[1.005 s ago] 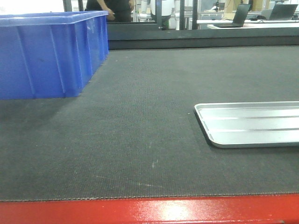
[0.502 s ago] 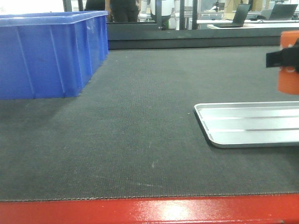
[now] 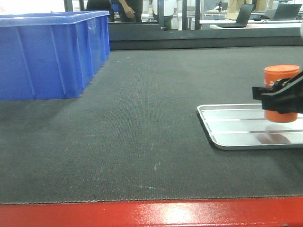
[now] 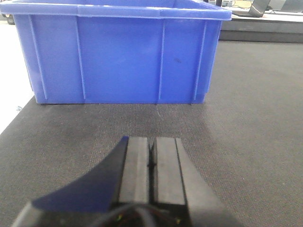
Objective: Grab orange capacitor from left shelf to right conveyor
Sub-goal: 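Lower the cylinder onto the silver tray and open the right gripper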
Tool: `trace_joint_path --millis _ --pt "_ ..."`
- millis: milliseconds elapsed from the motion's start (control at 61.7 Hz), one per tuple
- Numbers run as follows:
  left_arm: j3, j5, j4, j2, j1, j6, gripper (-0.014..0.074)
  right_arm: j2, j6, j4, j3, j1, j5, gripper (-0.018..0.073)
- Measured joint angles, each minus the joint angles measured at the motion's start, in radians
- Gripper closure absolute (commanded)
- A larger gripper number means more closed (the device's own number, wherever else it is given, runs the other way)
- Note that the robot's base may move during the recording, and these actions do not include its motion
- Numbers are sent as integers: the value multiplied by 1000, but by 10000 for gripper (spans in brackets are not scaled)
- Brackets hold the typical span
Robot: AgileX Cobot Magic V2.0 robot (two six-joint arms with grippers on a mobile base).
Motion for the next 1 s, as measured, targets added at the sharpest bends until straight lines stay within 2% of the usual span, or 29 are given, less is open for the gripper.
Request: trace_joint_path --millis 292,389,470,600,681,859,1005 --pt "0 0 0 0 0 0 723 99 -11 0 -14 0 -95 438" --pt "0 0 0 0 0 0 723 103 -11 0 -16 0 -97 409" --pt "0 0 0 0 0 0 723 103 -11 0 -18 0 -97 307" --pt "0 0 0 0 0 0 723 103 -11 0 -18 0 -97 32" --pt "0 0 0 0 0 0 723 103 -11 0 -18 0 -95 -89" --pt "0 0 0 0 0 0 723 79 -11 0 -18 0 -59 -74" --pt "0 0 0 0 0 0 723 -9 -11 0 -18 0 52 -74"
